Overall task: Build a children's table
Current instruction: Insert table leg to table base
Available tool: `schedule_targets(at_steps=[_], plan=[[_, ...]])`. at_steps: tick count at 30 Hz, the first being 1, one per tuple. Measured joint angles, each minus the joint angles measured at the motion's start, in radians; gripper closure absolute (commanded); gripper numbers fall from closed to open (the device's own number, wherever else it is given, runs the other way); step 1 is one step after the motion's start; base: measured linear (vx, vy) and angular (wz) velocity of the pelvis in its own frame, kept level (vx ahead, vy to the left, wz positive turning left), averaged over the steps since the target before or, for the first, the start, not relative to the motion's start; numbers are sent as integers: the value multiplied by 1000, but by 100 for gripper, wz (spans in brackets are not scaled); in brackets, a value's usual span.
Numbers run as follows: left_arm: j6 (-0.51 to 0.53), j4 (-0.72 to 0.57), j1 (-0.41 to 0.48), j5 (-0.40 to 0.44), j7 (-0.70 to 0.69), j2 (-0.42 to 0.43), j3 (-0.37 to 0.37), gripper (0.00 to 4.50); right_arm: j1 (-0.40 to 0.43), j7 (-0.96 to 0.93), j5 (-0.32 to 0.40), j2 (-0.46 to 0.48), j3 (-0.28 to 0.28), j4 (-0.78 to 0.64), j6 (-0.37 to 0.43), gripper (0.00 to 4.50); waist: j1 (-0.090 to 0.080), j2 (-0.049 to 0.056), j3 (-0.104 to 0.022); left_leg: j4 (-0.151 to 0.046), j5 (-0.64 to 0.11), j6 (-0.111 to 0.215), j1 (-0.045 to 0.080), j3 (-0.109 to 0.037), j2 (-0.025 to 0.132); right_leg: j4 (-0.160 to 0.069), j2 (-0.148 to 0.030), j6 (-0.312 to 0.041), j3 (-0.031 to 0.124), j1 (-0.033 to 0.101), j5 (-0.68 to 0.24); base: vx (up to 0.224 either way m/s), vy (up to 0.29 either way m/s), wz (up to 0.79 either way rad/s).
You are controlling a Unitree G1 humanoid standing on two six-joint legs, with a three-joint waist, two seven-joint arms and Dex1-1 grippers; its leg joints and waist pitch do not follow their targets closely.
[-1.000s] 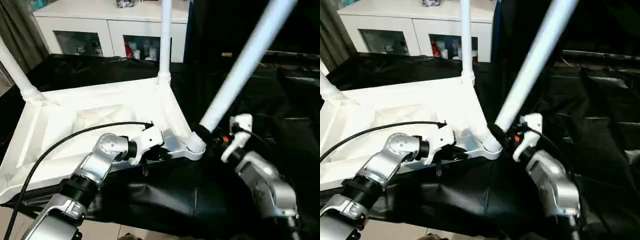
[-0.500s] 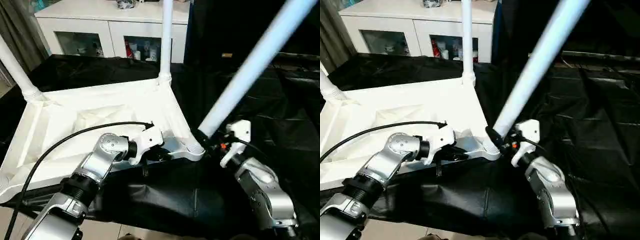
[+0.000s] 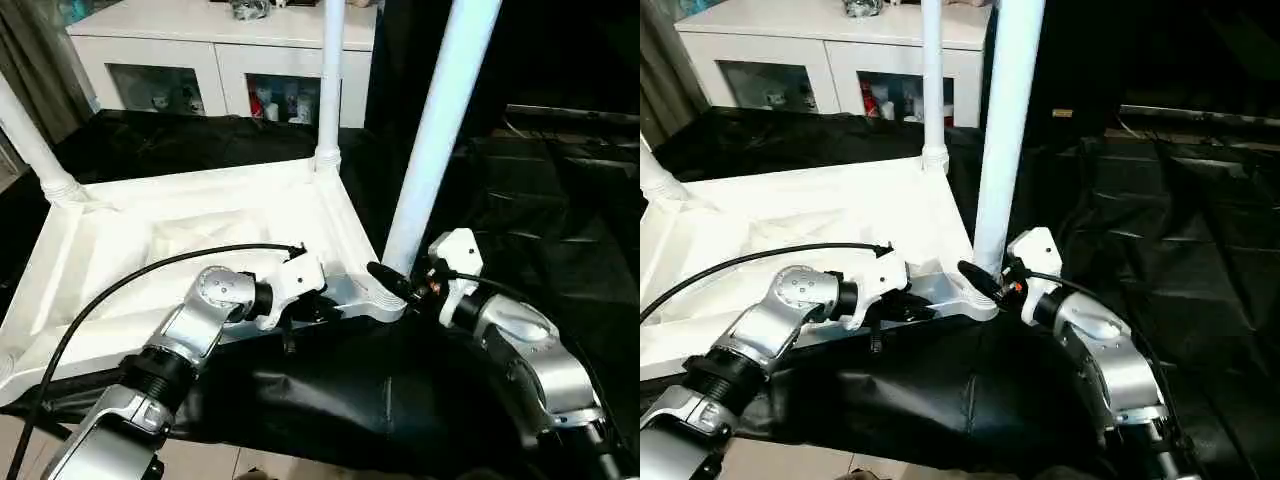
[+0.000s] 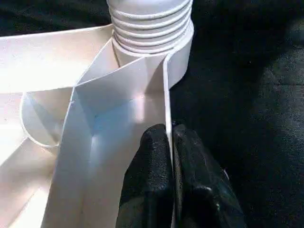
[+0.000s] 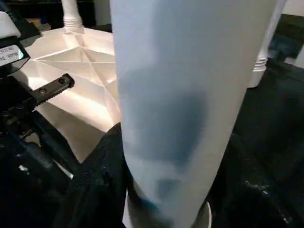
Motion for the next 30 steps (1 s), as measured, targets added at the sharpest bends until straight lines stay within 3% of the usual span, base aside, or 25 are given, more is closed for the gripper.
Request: schedule_targets(at_steps=[10,23,30], plan=[[-37,1,-1,-4,-73,30,-5,450,-34,163,30,-23,-1,99,-68,262,0,-15,-2,0,0,0,0,0,0,0,0,0,0,0,0,0,0,0],[-37,21,-8,-16,-95,28,-1,450,-62,260,37,-33,-3,204,-184,262,3,-13,-2,0,0,0,1,0,0,0,0,-1,0,1,0,0,0,0],[-32,127,-67,12,9,-24,6,450,-101,110,32,24,-42,308,-225,262,-1,-4,3,2,0,0,7,0,0,-2,0,-1,-1,7,0,0,0,0]])
